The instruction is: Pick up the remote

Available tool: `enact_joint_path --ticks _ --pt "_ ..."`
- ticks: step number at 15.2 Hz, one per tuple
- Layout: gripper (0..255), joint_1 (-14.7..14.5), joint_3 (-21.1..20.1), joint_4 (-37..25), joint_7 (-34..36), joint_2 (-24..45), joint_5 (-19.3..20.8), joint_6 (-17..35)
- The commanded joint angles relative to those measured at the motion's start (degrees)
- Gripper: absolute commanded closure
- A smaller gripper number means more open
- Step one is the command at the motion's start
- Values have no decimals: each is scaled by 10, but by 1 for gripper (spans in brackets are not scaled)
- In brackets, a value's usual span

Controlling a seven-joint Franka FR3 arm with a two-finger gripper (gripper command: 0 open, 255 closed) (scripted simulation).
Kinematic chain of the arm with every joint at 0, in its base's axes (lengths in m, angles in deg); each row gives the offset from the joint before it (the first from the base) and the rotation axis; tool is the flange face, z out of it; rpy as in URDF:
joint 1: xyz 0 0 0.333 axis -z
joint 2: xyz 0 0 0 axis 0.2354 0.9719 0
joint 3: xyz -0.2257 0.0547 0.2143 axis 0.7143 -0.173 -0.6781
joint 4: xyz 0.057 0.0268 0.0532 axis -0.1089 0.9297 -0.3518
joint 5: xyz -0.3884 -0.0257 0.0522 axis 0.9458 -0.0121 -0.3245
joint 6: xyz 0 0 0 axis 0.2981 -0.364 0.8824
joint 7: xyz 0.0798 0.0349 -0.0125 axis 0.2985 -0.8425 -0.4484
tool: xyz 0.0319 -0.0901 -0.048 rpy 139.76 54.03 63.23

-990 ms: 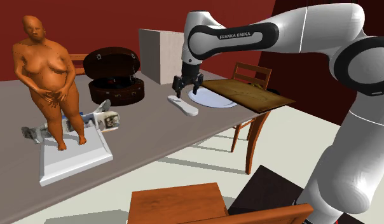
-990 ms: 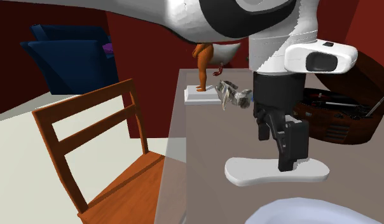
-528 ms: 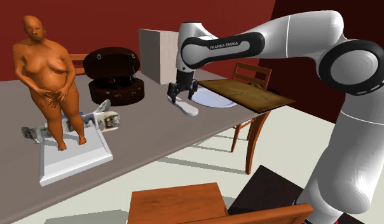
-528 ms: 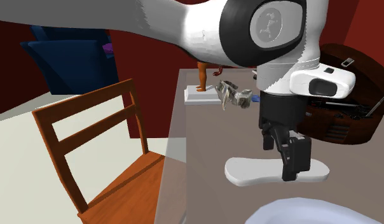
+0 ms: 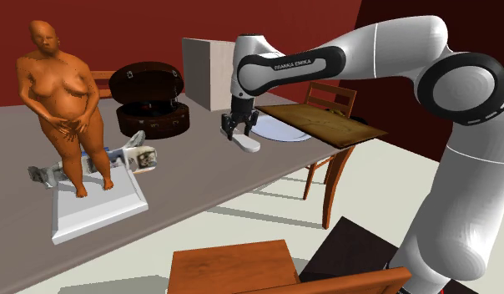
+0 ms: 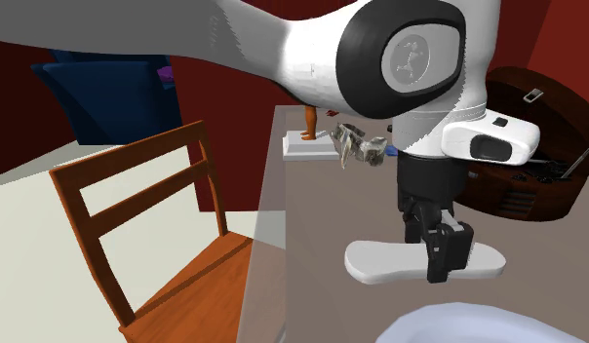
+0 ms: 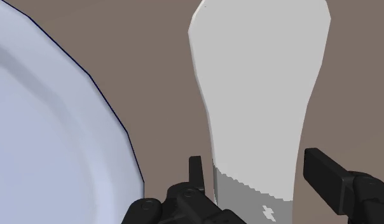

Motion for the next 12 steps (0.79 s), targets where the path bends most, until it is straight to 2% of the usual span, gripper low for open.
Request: enact_joint_path --ticks 1,5,12 --pt "255 0 0 1 0 1 0 0" --pt "255 0 0 1 0 0 0 0" --pt "255 -1 -1 -50 -4 -2 -2 -53"
